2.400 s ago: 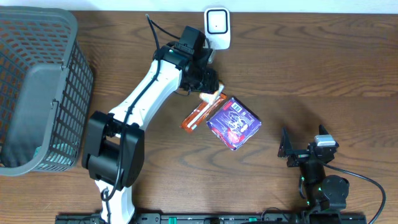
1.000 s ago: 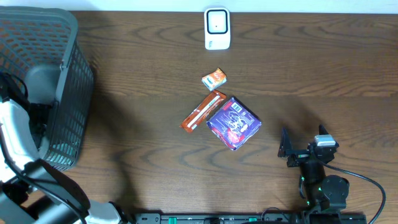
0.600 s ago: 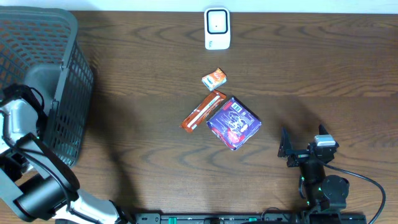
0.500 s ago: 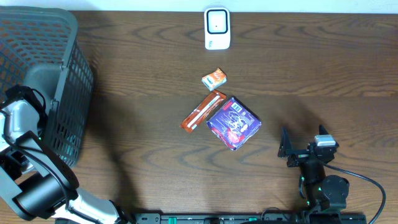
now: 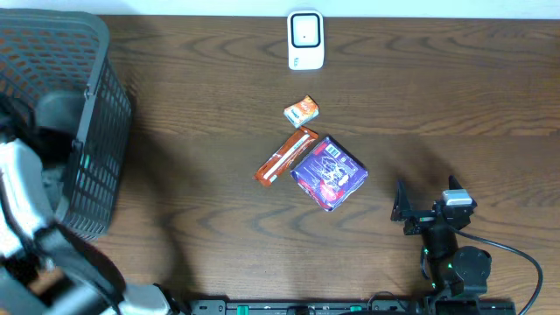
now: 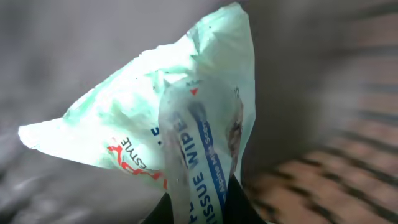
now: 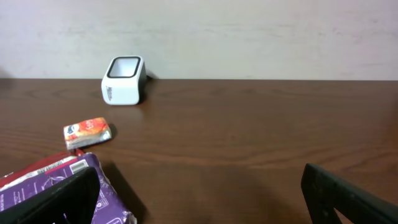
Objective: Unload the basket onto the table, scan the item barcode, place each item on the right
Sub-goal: 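Reach into the basket and grasp the teal tissue wipes pack, then carry the teal wipes pack out and drop it onto the pile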
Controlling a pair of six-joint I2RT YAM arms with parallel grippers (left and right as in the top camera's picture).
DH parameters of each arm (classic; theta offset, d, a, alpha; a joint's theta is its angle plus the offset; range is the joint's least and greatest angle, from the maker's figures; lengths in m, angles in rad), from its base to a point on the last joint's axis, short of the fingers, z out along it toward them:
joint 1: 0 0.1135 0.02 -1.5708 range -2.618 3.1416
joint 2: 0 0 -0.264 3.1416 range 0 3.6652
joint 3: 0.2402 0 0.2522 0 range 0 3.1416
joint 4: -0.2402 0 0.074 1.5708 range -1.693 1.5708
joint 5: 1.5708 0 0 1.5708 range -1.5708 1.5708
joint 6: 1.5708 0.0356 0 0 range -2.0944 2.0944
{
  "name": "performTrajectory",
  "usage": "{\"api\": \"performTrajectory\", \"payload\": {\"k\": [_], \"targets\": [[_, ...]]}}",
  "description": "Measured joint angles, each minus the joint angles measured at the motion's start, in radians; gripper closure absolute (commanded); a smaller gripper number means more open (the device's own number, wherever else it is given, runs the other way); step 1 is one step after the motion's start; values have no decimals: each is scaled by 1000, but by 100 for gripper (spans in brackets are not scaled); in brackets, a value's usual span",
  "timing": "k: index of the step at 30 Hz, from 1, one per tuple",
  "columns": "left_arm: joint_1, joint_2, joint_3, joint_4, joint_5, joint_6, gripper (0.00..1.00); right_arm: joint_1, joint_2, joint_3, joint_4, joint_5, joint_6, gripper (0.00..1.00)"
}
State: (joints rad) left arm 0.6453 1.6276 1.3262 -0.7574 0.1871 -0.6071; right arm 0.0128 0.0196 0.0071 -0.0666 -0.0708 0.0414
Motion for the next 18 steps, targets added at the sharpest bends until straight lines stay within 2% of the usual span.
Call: {"api": "performTrajectory", "payload": {"k": [4, 6, 8, 13, 18], "targets": [[-9, -303, 48, 54, 115, 45, 93, 0, 0, 0, 0, 0, 0, 1], [-51, -462, 56, 58, 158, 84, 93, 0, 0, 0, 0, 0, 0, 1], [-149, -569, 63, 58, 188, 144, 93, 0, 0, 0, 0, 0, 0, 1], [-485, -635, 64, 55, 231, 323, 93, 0, 0, 0, 0, 0, 0, 1], [-866, -531, 27, 53, 231, 449, 93, 0, 0, 0, 0, -1, 0, 1]]}}
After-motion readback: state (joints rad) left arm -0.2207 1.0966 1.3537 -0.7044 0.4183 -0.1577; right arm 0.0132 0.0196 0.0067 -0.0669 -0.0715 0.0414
